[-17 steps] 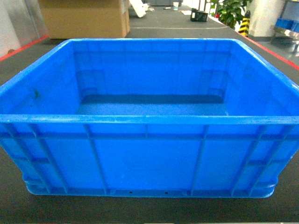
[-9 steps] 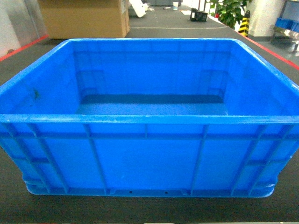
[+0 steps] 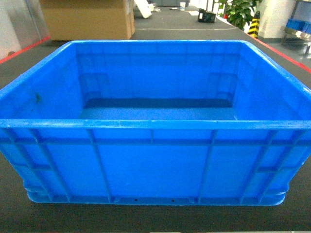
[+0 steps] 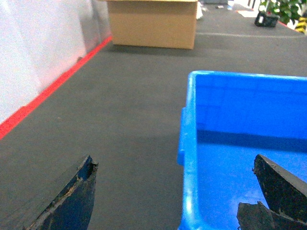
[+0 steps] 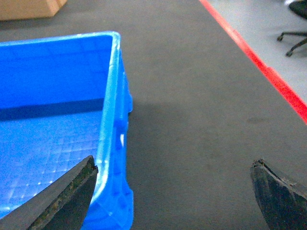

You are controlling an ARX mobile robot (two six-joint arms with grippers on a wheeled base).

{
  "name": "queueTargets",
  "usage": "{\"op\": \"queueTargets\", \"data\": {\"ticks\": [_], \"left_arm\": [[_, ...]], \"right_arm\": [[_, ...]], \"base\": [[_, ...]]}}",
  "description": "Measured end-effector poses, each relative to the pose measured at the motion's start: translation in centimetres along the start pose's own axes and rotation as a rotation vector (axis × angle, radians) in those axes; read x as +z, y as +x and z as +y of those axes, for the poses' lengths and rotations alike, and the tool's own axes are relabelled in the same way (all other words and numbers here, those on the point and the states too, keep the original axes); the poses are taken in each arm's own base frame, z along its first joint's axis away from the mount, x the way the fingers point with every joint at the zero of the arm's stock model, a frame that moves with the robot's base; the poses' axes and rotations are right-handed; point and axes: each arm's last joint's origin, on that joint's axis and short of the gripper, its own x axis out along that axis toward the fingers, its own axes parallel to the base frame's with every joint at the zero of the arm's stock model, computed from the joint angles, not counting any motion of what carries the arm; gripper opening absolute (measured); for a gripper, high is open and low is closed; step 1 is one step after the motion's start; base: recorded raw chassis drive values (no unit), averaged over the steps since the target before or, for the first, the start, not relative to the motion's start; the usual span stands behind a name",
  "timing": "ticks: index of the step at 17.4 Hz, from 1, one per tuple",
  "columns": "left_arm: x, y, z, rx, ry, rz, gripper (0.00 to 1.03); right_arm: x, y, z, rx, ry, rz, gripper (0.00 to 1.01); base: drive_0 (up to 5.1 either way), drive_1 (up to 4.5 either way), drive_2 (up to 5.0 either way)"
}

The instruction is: Place box next to blue box on left shelf

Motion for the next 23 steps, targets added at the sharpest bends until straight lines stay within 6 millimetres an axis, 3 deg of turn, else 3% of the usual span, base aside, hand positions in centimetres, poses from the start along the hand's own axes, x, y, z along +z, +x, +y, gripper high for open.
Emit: {"op": "queueTargets", "data": {"ticks": [3,5,7,9,14,16,19,23], "left_arm": [[0.4,6.4,-2.9,-0.071,0.017,0.202,0.98],[0.2,9.4,-4.3,-0.074,0.047,0.286,0.98],[-0.8,11.7,-5.2,-0.074,0.075,0.348,0.98],[-2.4,13.3,-5.8,-0.069,0.093,0.432,0.98],[-3.2,14.5,-6.0,-0.044,0.079,0.559,0.98],[-3.4,14.2,-6.2,-0.053,0.070,0.598,0.94],[-3.5,14.2,-5.9,-0.011,0.062,0.615,0.66],[-3.5,14.3,-5.6,0.001,0.057,0.619,0.55]], "right_arm": [[2.5,5.9,3.1,0.077,0.020,0.167,0.98],[3.1,9.4,4.7,0.089,0.016,0.249,0.98],[2.5,12.8,5.6,0.069,0.014,0.322,0.98],[1.2,14.5,6.0,0.063,0.007,0.400,0.98],[-0.2,15.6,7.1,0.075,-0.010,0.491,0.97],[-0.2,15.5,7.1,0.067,-0.011,0.504,0.78],[-0.2,15.5,6.9,0.054,-0.003,0.506,0.48],[-0.3,15.5,6.9,0.051,-0.003,0.512,0.36]], "base": [[0.0,0.00,0.0],[0.0,0.00,0.0],[0.0,0.00,0.0],[0.0,0.00,0.0],[0.0,0.00,0.0],[0.0,0.00,0.0],[0.0,0.00,0.0],[0.0,0.00,0.0]]}}
